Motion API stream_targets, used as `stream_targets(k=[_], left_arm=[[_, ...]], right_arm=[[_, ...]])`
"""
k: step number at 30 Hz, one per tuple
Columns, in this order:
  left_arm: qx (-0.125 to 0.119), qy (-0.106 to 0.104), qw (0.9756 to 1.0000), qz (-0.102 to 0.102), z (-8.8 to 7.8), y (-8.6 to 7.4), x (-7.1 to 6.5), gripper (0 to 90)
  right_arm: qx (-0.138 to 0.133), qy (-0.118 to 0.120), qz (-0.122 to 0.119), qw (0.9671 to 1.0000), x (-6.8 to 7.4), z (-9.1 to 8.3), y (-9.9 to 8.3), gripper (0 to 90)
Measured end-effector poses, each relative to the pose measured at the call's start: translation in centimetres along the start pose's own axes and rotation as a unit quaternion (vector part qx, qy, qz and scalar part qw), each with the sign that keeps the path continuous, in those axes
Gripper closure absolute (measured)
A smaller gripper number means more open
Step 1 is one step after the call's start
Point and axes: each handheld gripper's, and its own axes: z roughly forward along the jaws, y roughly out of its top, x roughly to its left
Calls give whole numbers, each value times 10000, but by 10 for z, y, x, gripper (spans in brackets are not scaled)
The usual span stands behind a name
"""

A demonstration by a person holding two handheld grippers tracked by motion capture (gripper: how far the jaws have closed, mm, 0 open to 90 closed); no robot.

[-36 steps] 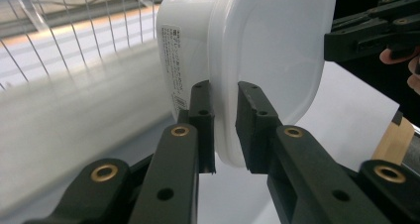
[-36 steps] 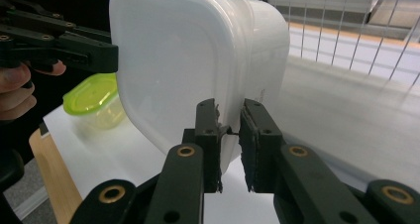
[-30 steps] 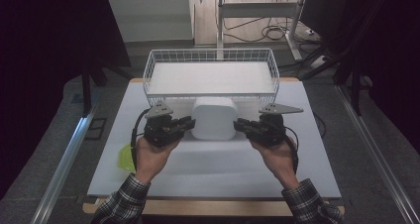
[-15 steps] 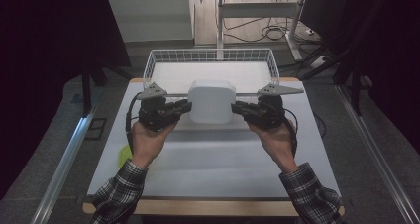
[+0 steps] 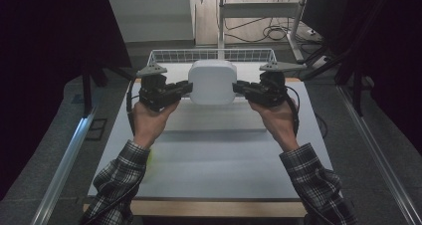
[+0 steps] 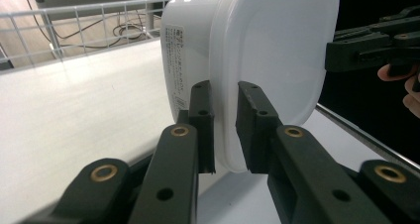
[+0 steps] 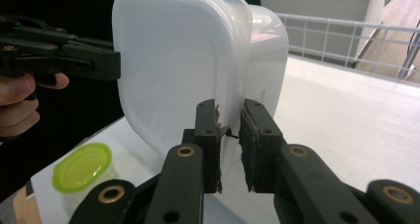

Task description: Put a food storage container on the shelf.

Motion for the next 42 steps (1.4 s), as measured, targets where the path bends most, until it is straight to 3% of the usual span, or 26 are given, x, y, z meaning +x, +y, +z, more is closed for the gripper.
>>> stream_targets(k=[9, 16, 19, 27, 31, 42], left_arm=[[-1, -1, 9998, -176, 15, 15, 14, 782], [88, -16, 9997, -244, 31, 12, 21, 767], [-4, -37, 9995, -313, 33, 11, 23, 760], [-147, -149, 9995, -228, 36, 12, 23, 662], [-211, -219, 9991, -281, 38, 12, 26, 637], [-224, -98, 9994, -259, 49, 12, 31, 570]], right_arm=[[25, -121, 94, 9999, -14, 12, 20, 781], [77, -136, 256, 9995, -26, 21, 18, 776], [36, -142, 270, 9995, -27, 22, 18, 776], [-16, -69, 409, 9991, -34, 27, 15, 720], [-61, -7, 481, 9988, -37, 30, 14, 684], [-13, -127, 445, 9989, -39, 41, 15, 617]])
